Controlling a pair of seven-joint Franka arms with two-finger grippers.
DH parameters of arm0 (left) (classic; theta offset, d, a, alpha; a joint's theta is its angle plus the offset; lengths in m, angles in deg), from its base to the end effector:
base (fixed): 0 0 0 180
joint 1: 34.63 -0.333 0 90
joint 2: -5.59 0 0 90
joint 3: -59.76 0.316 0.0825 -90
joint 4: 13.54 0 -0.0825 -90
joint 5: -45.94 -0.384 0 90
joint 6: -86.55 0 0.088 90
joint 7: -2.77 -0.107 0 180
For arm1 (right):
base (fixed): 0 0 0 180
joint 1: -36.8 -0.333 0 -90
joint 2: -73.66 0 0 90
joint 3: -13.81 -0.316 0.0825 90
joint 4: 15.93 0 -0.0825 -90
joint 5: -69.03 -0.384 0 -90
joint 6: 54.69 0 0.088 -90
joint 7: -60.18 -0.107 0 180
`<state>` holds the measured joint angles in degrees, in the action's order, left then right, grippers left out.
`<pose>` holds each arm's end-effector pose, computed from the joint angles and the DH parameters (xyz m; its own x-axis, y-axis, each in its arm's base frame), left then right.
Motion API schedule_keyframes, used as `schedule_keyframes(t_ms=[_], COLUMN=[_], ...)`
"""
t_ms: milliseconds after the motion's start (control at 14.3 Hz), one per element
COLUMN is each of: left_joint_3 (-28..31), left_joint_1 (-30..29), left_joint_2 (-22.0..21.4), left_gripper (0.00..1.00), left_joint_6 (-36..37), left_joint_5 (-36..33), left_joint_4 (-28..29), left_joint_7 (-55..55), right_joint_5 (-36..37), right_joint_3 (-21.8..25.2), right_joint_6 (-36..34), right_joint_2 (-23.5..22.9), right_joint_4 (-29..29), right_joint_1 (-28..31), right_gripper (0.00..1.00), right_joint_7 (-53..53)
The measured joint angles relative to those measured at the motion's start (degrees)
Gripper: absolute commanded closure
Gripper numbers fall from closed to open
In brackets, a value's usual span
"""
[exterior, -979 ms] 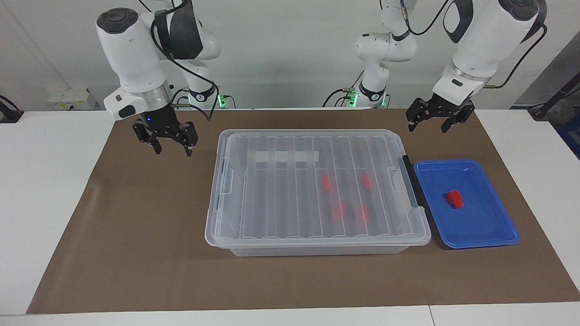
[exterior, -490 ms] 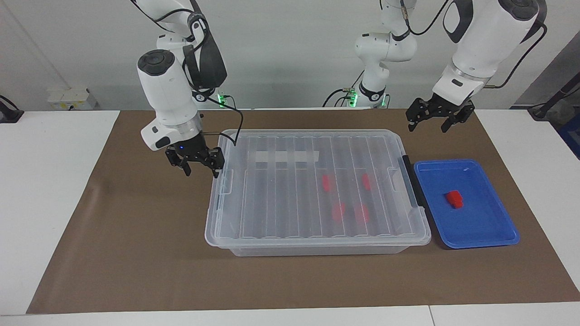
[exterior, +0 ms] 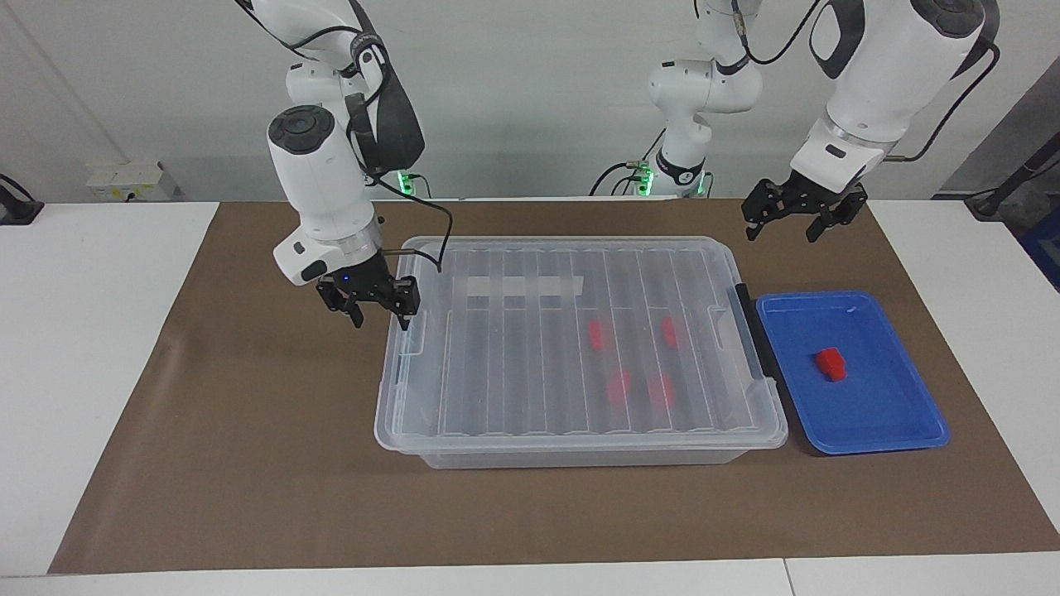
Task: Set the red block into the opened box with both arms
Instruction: 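Reach the right gripper to the near edge of the clear lid, then slide the clear lid toward the right arm with the right gripper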
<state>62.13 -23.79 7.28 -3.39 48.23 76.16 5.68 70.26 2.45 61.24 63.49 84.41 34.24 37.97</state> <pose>0.5561 -0.0875 0.6105 0.9949 -0.0969 -0.0272 -0.0959 -0.9947 0.0374 0.6064 0.1420 0.4760 0.9862 -0.1422 0.0852 -0.1382 -0.9891 -0.0506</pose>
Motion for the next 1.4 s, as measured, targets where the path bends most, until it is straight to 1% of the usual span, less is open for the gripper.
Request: schedule_keyframes(t_ms=[420,769,1049,1399], left_joint_3=[0.0,0.0,0.0,0.0], left_joint_1=[0.0,0.0,0.0,0.0], left_joint_2=[0.0,0.0,0.0,0.0], left_gripper=[0.00,0.00,0.00,0.00], left_joint_6=[0.0,0.0,0.0,0.0], left_joint_5=[0.0,0.0,0.0,0.0], left_joint_4=[0.0,0.0,0.0,0.0], left_joint_7=[0.0,0.0,0.0,0.0], right_joint_5=[1.0,1.7,1.8,1.8], right_joint_3=[0.0,0.8,3.9,8.5], right_joint_6=[-0.4,-1.4,-2.6,-3.4], right_joint_2=[-0.2,-0.2,-0.2,-0.2], right_joint_4=[1.2,1.2,1.1,1.1], right_joint_1=[0.0,0.2,0.5,0.7], right_gripper=[0.18,0.17,0.14,0.13], right_joint_7=[0.6,7.1,14.8,26.3])
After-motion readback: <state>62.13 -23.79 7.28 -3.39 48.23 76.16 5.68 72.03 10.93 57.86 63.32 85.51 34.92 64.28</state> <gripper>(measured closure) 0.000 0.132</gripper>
